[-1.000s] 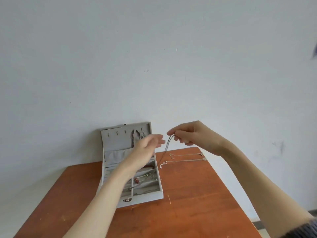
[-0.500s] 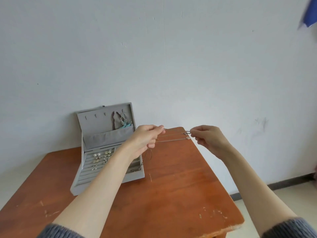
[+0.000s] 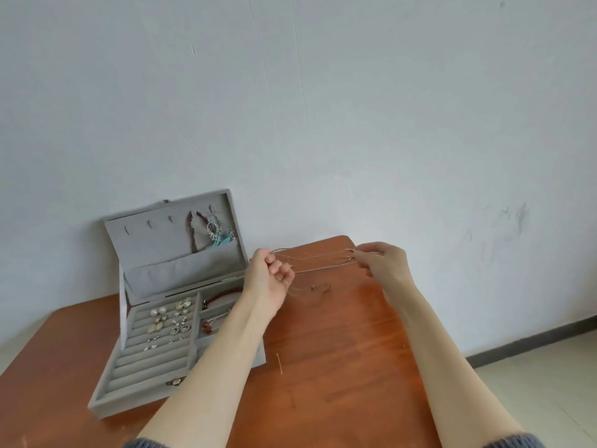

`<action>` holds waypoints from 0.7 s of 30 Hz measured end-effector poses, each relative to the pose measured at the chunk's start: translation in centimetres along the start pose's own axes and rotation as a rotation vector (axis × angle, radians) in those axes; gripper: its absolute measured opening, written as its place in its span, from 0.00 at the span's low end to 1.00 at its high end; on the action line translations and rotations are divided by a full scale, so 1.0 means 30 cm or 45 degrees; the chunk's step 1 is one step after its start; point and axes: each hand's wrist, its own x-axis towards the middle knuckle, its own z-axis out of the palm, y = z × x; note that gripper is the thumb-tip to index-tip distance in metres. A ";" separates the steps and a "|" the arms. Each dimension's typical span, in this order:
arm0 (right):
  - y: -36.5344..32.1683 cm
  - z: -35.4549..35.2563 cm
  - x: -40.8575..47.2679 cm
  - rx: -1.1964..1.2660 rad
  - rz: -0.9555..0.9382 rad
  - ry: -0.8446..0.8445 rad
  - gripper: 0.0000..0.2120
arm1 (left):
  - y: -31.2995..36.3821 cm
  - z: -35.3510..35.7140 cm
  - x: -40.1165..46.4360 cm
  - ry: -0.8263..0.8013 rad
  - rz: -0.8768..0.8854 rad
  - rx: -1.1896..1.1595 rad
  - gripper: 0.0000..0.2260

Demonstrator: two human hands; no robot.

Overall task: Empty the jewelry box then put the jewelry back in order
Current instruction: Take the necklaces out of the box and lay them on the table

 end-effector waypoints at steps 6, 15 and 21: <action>0.019 0.001 0.015 -0.406 -0.102 0.019 0.06 | 0.032 -0.036 -0.011 0.056 0.909 2.124 0.17; 0.058 -0.025 0.036 -0.292 -0.051 0.047 0.03 | 0.058 -0.121 0.030 0.160 0.635 2.268 0.12; 0.074 -0.029 0.050 -0.238 0.009 0.028 0.02 | 0.036 -0.130 0.035 0.199 0.656 2.197 0.11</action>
